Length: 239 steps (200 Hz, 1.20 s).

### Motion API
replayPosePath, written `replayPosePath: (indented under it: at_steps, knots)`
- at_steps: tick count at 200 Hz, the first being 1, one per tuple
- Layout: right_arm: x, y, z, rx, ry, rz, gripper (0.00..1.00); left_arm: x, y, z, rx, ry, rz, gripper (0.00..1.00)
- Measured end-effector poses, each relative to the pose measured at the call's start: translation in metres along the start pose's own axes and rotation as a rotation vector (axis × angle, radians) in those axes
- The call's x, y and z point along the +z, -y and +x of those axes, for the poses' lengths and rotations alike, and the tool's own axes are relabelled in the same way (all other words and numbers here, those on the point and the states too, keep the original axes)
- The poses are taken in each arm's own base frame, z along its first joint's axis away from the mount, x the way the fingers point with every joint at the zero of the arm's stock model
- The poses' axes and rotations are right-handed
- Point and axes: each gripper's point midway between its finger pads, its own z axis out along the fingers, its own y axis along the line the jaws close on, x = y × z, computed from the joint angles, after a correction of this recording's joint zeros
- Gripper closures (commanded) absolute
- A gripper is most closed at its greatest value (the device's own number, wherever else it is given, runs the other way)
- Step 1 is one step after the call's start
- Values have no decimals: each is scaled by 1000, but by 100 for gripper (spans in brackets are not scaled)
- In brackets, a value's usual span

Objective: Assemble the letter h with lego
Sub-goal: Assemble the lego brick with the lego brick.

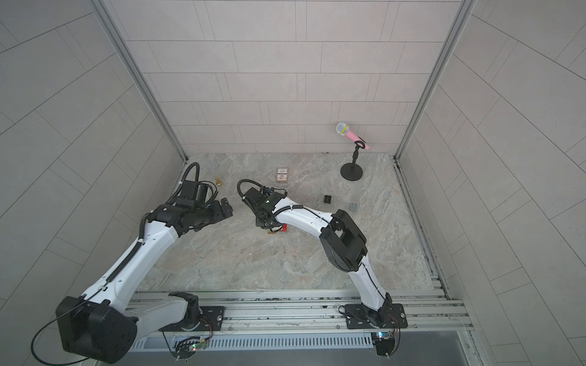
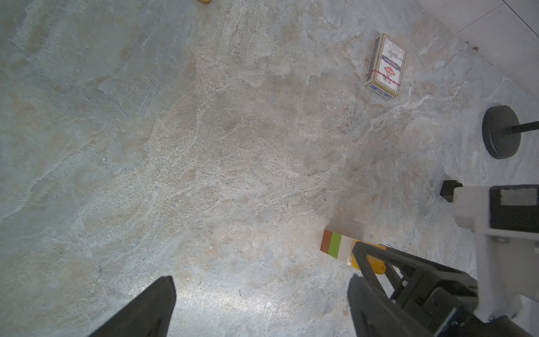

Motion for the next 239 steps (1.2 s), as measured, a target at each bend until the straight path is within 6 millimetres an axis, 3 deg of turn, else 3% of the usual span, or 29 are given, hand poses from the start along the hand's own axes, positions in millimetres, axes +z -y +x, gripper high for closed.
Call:
replayPosePath:
  at_steps: [91,147,186,202,239]
  knots:
    - [0,-4,2,69,-19,-24,58,0,2,2,0,-10,14,0]
    - [1,-1,-1,73,-15,-18,48,0,3,2,4,-13,18,0]
    - [0,-2,-4,56,-6,-27,28,1,4,3,7,-17,23,0]
    - [-5,-5,-7,54,5,-46,23,1,5,4,10,-22,31,0]
    - [-33,-14,-22,56,51,-113,23,2,10,4,20,-32,52,0]
